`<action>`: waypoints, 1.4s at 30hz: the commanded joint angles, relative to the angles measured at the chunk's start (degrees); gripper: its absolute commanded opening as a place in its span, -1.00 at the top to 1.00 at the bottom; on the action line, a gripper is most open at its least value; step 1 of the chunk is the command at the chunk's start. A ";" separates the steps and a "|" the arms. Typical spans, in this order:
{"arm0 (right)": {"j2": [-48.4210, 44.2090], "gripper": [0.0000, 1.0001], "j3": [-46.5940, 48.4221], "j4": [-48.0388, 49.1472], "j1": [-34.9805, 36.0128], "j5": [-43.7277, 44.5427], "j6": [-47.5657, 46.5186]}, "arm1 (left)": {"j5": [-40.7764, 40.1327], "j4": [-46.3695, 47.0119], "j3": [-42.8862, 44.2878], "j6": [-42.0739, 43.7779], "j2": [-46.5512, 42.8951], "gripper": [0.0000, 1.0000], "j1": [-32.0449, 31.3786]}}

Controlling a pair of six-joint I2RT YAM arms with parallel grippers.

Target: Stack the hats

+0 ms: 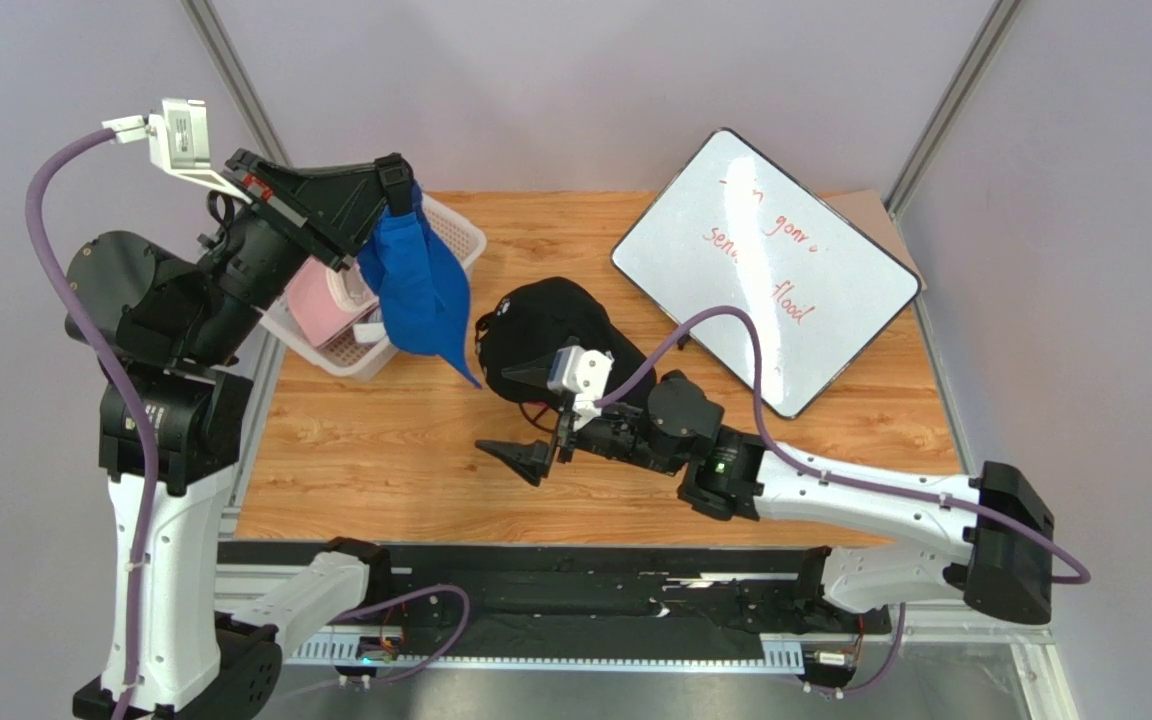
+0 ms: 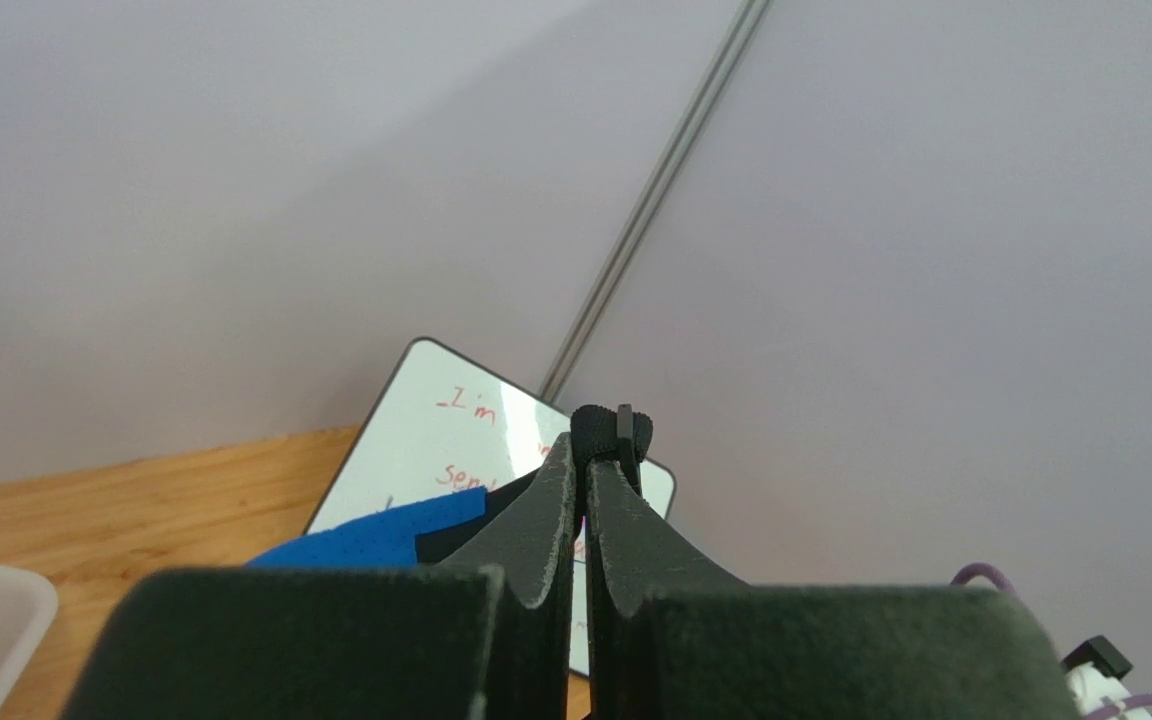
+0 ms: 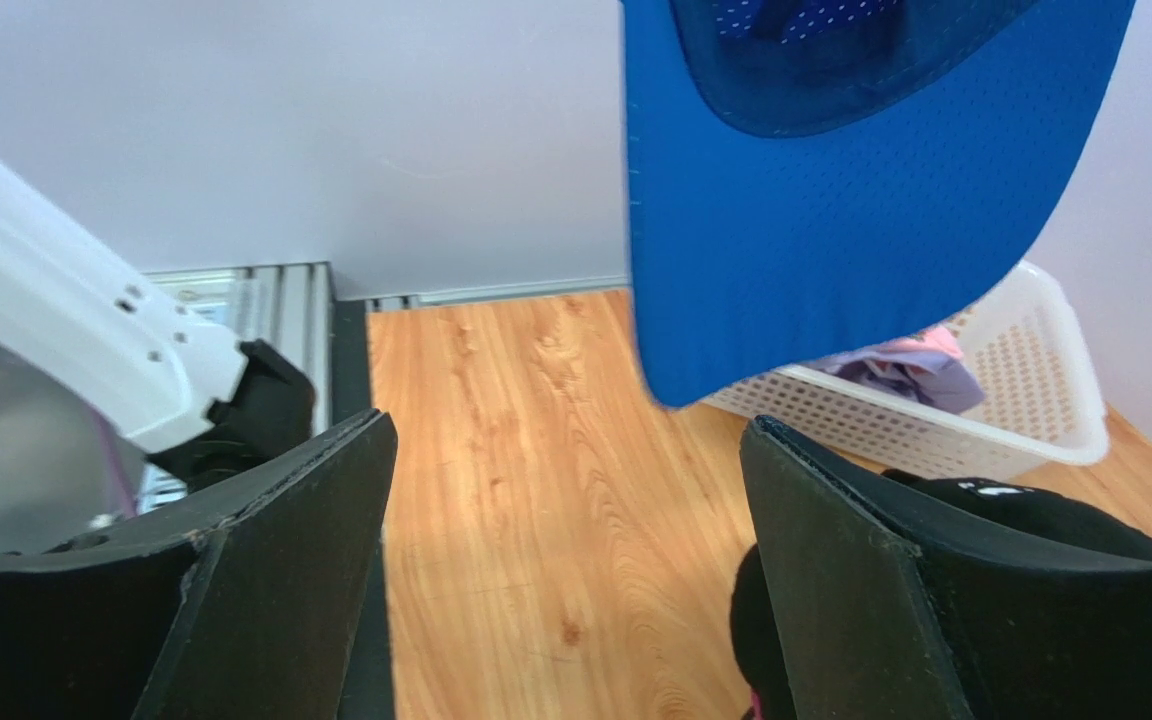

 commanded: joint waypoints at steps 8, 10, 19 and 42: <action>7.27 -0.78 3.49 15.38 0.81 11.63 -6.83 | -0.23 5.39 -1.81 -2.62 -1.86 1.00 -1.00; 8.42 -0.77 3.40 19.14 0.90 14.08 -6.83 | 0.12 5.91 -3.21 -3.15 -2.56 1.00 -1.09; 6.58 0.12 2.00 20.32 0.90 13.84 -9.03 | -1.01 6.26 -7.69 -2.71 -5.03 1.00 -1.09; -10.82 1.00 6.48 -12.30 -23.87 -23.16 29.44 | 1.63 3.64 -13.85 10.38 -2.83 1.00 -1.09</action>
